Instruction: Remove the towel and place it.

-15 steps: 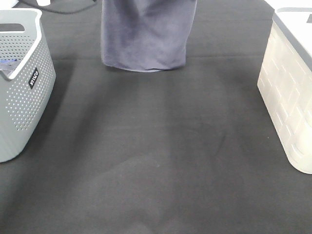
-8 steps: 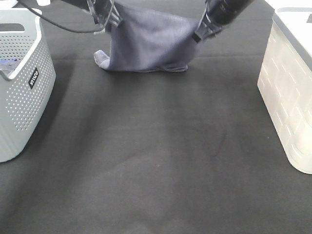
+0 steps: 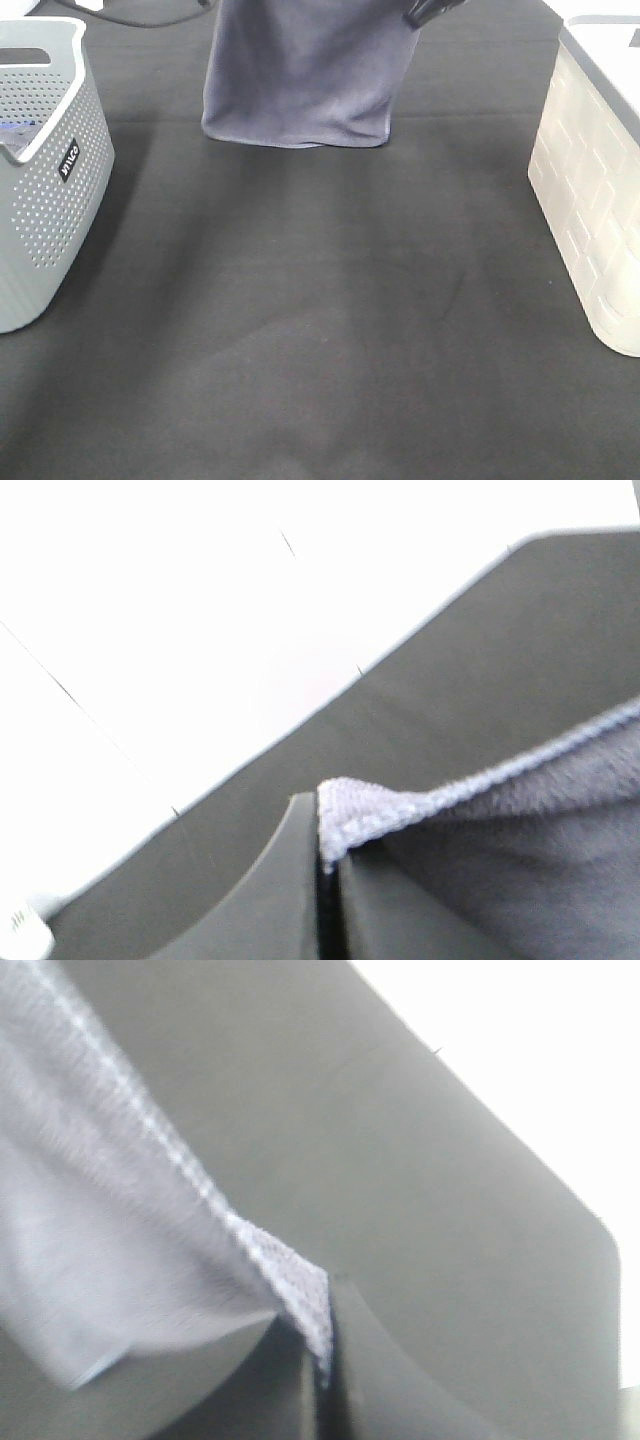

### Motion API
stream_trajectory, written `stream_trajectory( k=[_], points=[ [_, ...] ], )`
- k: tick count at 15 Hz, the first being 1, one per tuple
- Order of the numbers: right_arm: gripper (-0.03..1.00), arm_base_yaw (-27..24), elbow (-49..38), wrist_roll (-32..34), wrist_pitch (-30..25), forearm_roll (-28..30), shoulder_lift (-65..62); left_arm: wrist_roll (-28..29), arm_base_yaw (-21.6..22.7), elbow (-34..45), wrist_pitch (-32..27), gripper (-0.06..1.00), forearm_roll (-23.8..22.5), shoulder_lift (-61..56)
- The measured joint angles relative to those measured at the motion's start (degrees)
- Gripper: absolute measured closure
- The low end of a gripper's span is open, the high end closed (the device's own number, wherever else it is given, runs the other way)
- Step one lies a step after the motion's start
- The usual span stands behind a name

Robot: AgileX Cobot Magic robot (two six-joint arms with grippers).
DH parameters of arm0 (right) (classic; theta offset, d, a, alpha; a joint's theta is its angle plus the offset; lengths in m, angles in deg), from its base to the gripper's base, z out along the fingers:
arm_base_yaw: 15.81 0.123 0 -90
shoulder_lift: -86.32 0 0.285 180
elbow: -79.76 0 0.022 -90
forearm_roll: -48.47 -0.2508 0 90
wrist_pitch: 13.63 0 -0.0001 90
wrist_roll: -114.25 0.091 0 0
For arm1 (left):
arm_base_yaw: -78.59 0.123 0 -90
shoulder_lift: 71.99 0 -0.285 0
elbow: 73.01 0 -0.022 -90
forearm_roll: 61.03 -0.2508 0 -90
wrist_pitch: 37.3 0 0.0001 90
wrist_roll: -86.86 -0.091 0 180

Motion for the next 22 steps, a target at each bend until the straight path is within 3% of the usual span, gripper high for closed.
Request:
stream_trajectory(
  k=[4, 6, 9, 14, 16, 18, 20, 21, 22],
  points=[
    [0.96, -0.3, 0.2, 0.0, 10.2, 0.2, -1.0, -1.0, 0.0, 0.0, 12.5, 0.94, 0.0, 0.2],
    [0.96, -0.8, 0.2, 0.0, 14.6, 0.2, -1.0, -3.6, 0.0, -0.1, 15.8, 0.94, 0.0, 1.0],
    [0.96, -2.6, 0.3, 0.2, 20.3, 0.3, -1.0, -5.7, 0.3, -4.9, 16.5, 0.94, 0.0, 4.8],
    [0.96, -3.2, 0.3, 1.8, 18.3, 0.2, -0.1, -6.1, 0.5, -9.0, 10.1, 0.94, 0.5, 6.6],
    [0.96, -3.2, 0.3, 3.7, 12.7, -0.2, 0.2, -6.1, 0.5, -9.0, 3.2, 0.94, 0.5, 6.6],
    [0.96, -3.2, 0.3, 5.0, 1.6, -1.4, 0.2, -6.1, -0.1, -9.0, -8.8, 0.94, 0.4, 6.5],
    [0.96, -3.2, 0.3, 5.1, -13.6, -3.6, 0.2, -6.1, -1.0, -9.0, -24.3, 0.94, -0.7, 5.4],
    [0.96, -3.2, 0.3, 4.5, -26.6, -7.3, 0.2, -6.1, -1.7, -9.0, -40.1, 0.94, -0.8, 3.2],
    [0.96, -3.2, 0.3, 4.1, -29.9, -8.6, 0.2, -6.1, -1.8, -9.1, -44.2, 0.94, -0.7, 2.7]
  ],
)
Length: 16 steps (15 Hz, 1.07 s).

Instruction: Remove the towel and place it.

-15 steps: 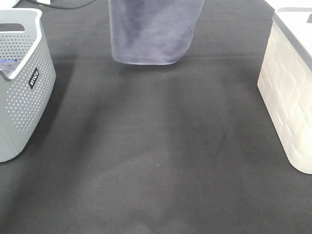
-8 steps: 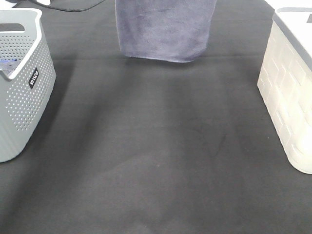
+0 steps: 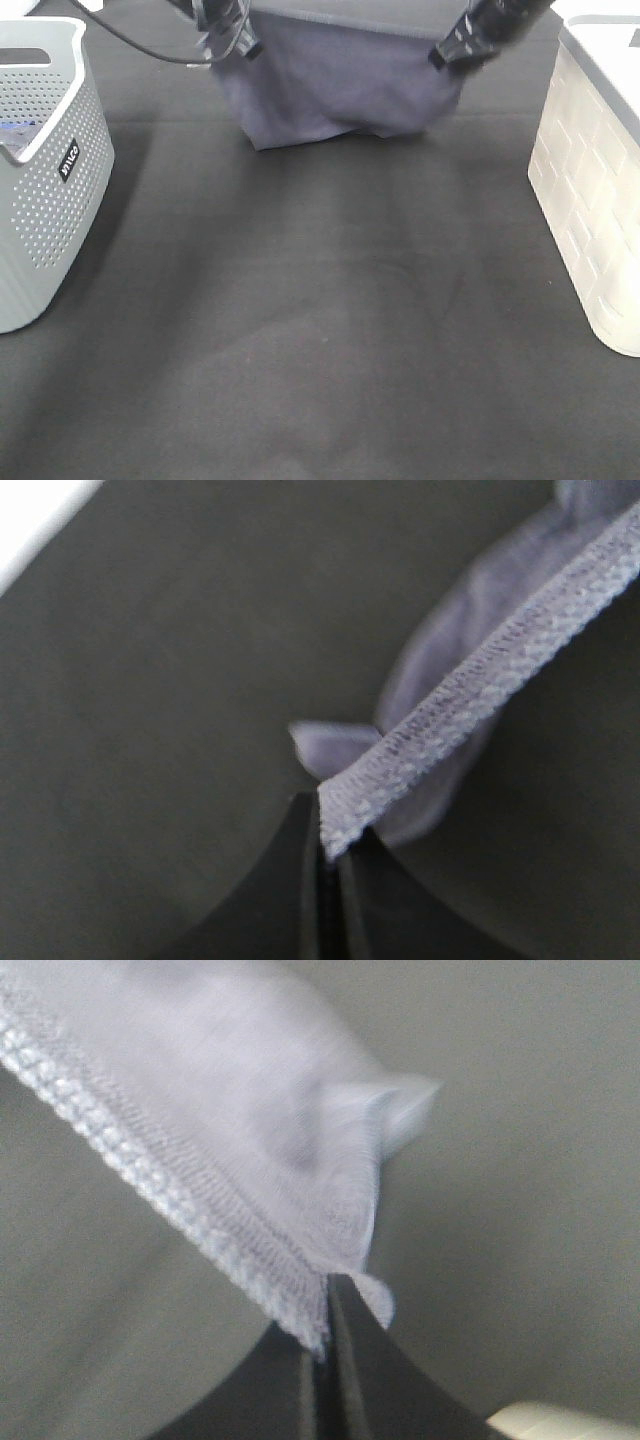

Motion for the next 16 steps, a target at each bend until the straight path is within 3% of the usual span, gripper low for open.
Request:
stream_trajectory(
  k=[1, 2, 3, 5, 9, 16],
  points=[
    [0.96, 0.0, 0.1, -1.3, -9.2, -3.2, 0.0, 0.0, -0.1, -0.1, -10.4, 0.94, 1.2, -0.7],
    [0.96, 0.0, 0.1, -1.5, -12.2, -4.2, 0.0, 0.0, -0.1, -0.2, -14.3, 0.94, 1.7, -0.7],
    [0.96, 0.0, 0.1, -2.2, -19.2, -5.5, 0.0, -1.0, -0.1, -0.2, -24.7, 0.94, 4.0, -0.3],
    [0.96, 0.0, 0.2, -2.3, -26.1, -5.7, 0.2, -3.0, -0.1, -0.2, -32.3, 0.94, 7.5, 0.4],
    [0.96, 0.0, -0.2, -1.4, -27.5, -5.1, 1.1, -0.1, -0.1, 3.3, -33.2, 0.94, 10.1, 0.9],
    [0.96, 0.1, -11.9, 1.1, -27.5, -4.9, 0.3, 0.1, -2.5, 15.1, -33.2, 0.94, 11.3, 0.9]
  ],
)
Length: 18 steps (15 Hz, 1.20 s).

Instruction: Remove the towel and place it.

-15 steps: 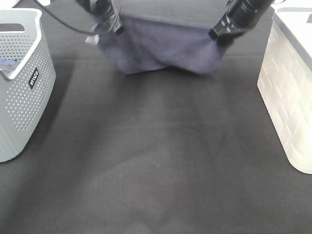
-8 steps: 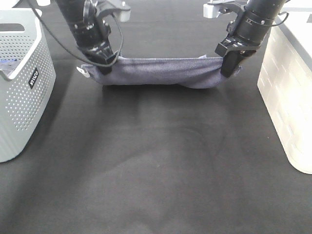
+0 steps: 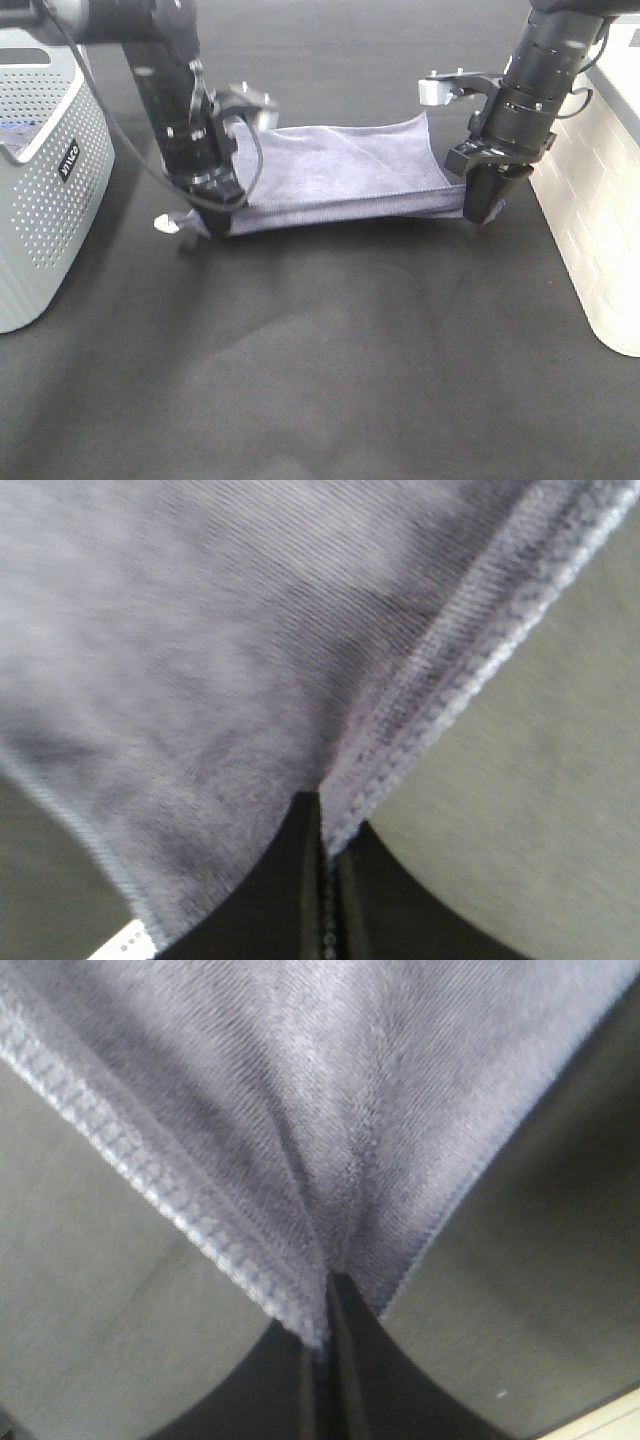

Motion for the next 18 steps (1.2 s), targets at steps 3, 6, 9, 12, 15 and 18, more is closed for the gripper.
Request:
stream_trajectory(
  k=[3, 6, 9, 12, 15, 18],
  points=[
    [0.96, 0.0, -3.2, 1.3, 0.0, -0.3, -0.3, 0.0, -0.2, 4.5, 0.3, 0.94, 0.8, -1.6],
    [0.96, 0.0, -5.6, 1.4, 0.0, -0.7, -0.3, -0.1, -0.3, 6.6, 0.3, 0.94, 1.2, -2.9],
    [0.96, 0.0, -9.0, 2.9, 0.2, -1.5, -0.3, -0.2, -0.4, 10.7, 0.6, 0.94, 2.0, -3.8],
    [0.96, 0.1, -10.6, 3.4, 0.2, -2.6, -0.4, -0.6, -0.4, 13.8, 0.7, 0.94, 2.3, -4.9],
    [0.96, 0.1, -12.8, 4.0, 0.2, -4.3, -1.4, -1.1, -0.4, 16.6, 1.1, 0.94, 2.6, -5.6],
    [0.96, 0.1, -15.8, 3.8, 0.3, -5.2, -1.4, -1.1, -0.4, 17.6, 1.0, 0.94, 3.0, -5.6]
  ],
)
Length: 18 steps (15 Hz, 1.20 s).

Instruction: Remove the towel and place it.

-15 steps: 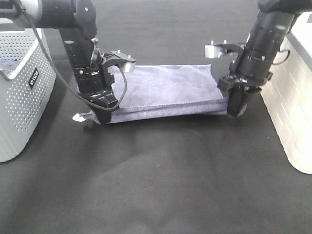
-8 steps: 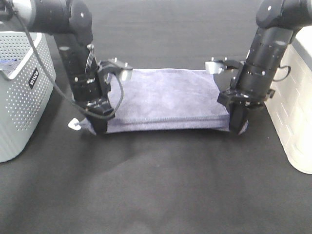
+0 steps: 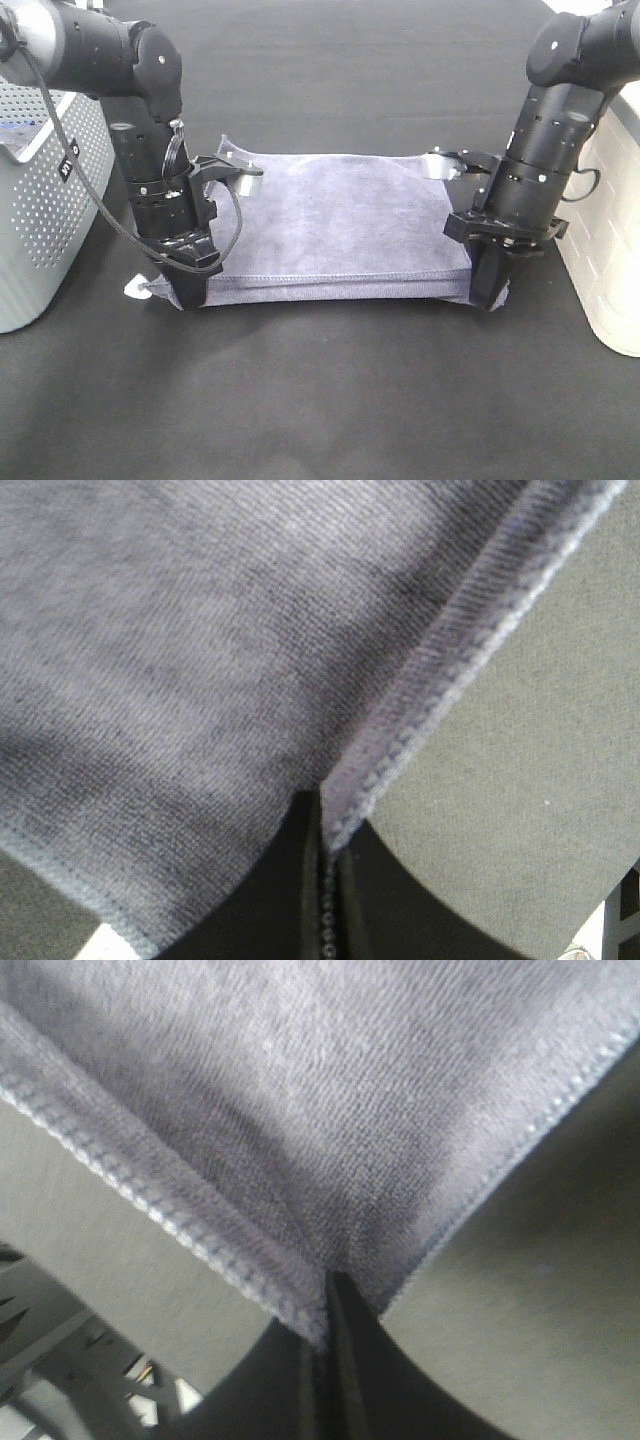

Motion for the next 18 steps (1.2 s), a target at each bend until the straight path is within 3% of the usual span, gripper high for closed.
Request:
stream_trajectory(
  k=[2, 4, 9, 12, 15, 18],
  points=[
    [0.91, 0.0, -0.2, 0.0, 0.0, 0.1, 0.0, 0.0, 0.0, 0.1, -0.1, 0.94, -0.7, 0.0],
    [0.77, -0.1, -0.2, 0.0, 0.0, 0.7, 0.0, 0.0, 0.0, 0.1, -0.3, 0.94, -1.3, 0.0],
    [0.61, -0.2, -0.2, 0.6, -0.2, 1.7, 0.0, 0.0, 0.2, 0.2, -1.0, 0.80, -2.7, 0.0],
    [0.48, -0.2, -0.2, 4.5, -0.2, 1.6, 0.0, 2.1, 0.2, 0.3, -1.1, 0.70, -2.3, 0.0],
    [0.44, -0.2, -0.2, 8.0, -0.2, 1.6, 0.0, 4.1, 0.2, 0.3, -1.1, 0.55, -2.3, 0.0],
    [0.44, -0.2, -0.2, 10.1, -0.2, 1.5, -0.9, 5.7, 0.2, 1.5, -1.1, 0.51, -2.3, 0.0]
  ],
)
